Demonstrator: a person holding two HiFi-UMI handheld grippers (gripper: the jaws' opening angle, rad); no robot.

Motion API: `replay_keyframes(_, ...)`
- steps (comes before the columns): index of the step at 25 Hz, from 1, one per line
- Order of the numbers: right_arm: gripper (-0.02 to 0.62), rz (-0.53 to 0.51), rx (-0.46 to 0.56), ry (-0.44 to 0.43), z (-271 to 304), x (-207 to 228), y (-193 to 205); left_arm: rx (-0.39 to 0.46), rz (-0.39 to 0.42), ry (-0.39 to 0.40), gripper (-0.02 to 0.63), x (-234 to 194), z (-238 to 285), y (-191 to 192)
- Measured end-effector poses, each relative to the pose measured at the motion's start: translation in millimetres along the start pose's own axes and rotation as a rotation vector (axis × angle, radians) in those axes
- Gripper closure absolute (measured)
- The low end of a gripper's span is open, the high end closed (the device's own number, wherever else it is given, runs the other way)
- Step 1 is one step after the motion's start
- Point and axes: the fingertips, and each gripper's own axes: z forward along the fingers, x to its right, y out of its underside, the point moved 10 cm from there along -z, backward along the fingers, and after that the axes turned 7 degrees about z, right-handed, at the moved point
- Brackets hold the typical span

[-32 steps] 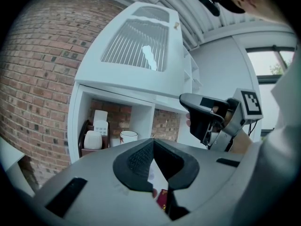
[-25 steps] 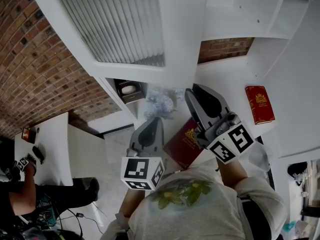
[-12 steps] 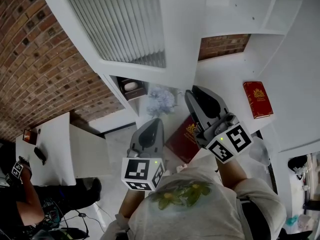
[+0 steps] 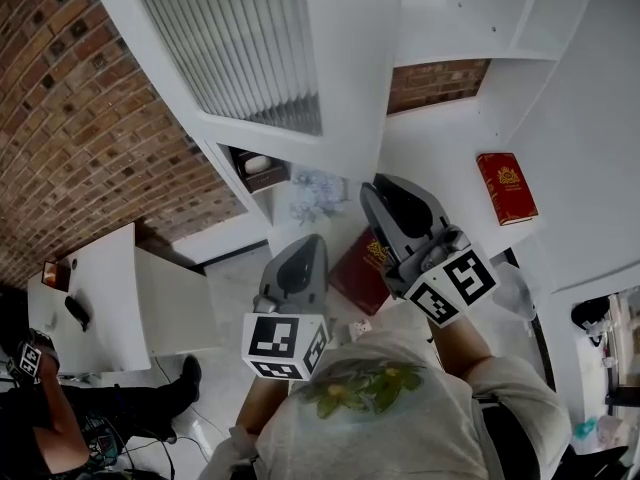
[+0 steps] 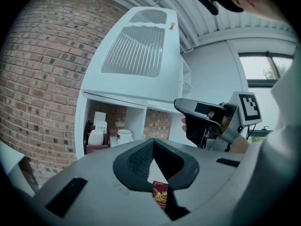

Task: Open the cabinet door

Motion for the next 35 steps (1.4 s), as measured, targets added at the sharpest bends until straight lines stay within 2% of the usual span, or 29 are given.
replay_keyframes(17,0.525,0.001,-0.031,-0.053,-10,-18,-1,0.008,-0.024,-0.01,0.598,5,-17,1)
replay_keyframes(35,0.528,-0.06,-0.092,-0.187,-16,-50,-1,0.015,-0.027,-0.064,0.598,-1,-42,0)
